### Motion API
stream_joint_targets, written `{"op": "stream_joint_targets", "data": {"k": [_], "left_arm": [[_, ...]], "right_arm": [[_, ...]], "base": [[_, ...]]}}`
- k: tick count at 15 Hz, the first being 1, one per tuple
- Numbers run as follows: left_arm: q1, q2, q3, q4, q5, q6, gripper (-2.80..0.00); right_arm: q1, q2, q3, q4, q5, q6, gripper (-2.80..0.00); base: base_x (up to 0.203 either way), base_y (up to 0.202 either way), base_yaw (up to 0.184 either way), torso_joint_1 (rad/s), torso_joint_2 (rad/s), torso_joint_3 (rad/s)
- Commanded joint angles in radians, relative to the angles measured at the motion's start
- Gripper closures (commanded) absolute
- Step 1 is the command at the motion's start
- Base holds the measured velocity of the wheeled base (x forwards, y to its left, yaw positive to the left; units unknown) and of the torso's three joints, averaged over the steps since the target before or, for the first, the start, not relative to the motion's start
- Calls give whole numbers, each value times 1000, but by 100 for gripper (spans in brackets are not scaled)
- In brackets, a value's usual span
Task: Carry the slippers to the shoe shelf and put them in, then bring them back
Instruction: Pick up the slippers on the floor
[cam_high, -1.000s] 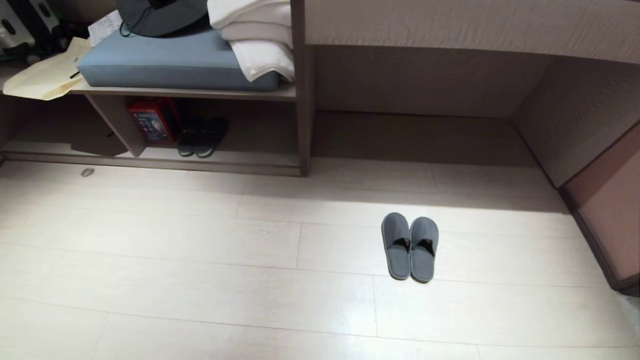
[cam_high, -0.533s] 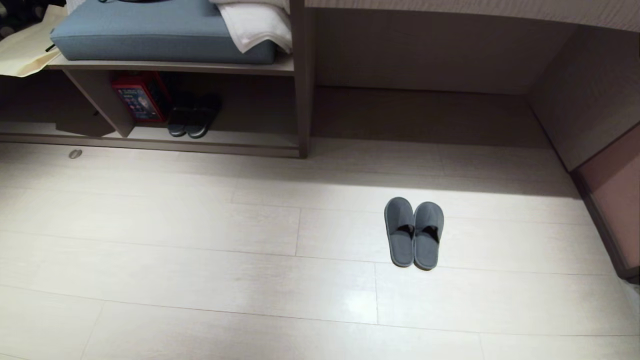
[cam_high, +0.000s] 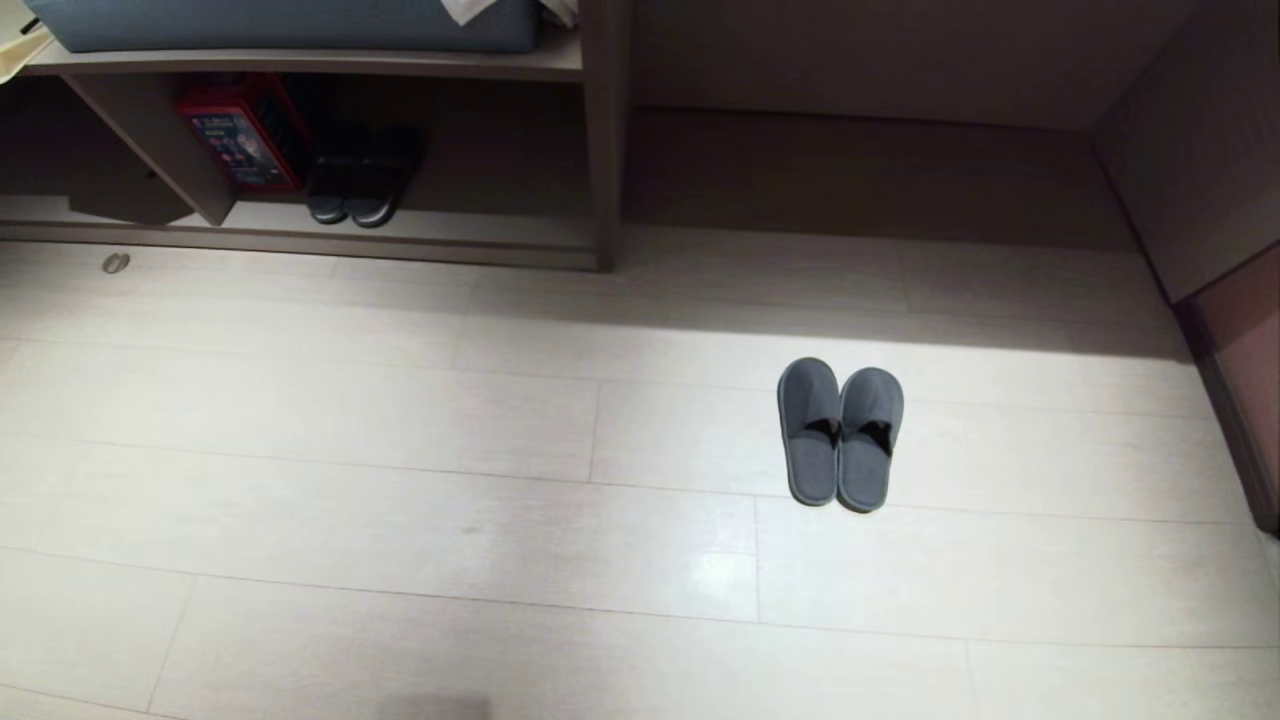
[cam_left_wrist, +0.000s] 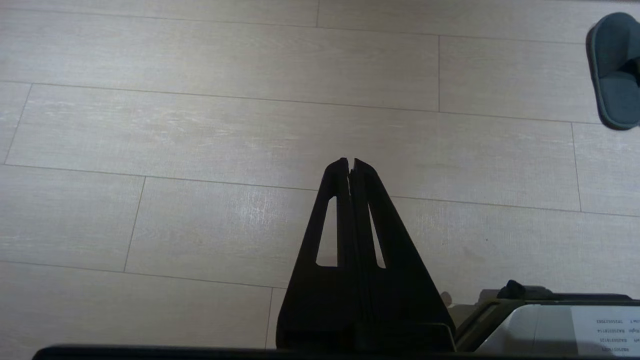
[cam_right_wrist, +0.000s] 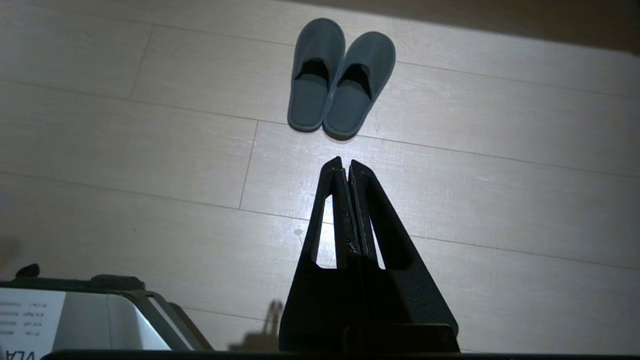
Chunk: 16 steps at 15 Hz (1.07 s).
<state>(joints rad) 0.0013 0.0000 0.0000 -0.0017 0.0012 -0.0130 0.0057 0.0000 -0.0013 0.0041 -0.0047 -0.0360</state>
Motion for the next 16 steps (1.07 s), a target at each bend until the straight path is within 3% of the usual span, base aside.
{"op": "stream_joint_targets", "data": {"k": [1,16], "left_arm": [[0,0,2,0,0,-1,0],[0,0,2,0,0,-3,0]], "right_arm": [[2,2,1,1,0,0,0],[1,2,1,1,-10,27,0]], "base": [[0,0,0,4,4,-201],[0,0,0,4,2,-197]]}}
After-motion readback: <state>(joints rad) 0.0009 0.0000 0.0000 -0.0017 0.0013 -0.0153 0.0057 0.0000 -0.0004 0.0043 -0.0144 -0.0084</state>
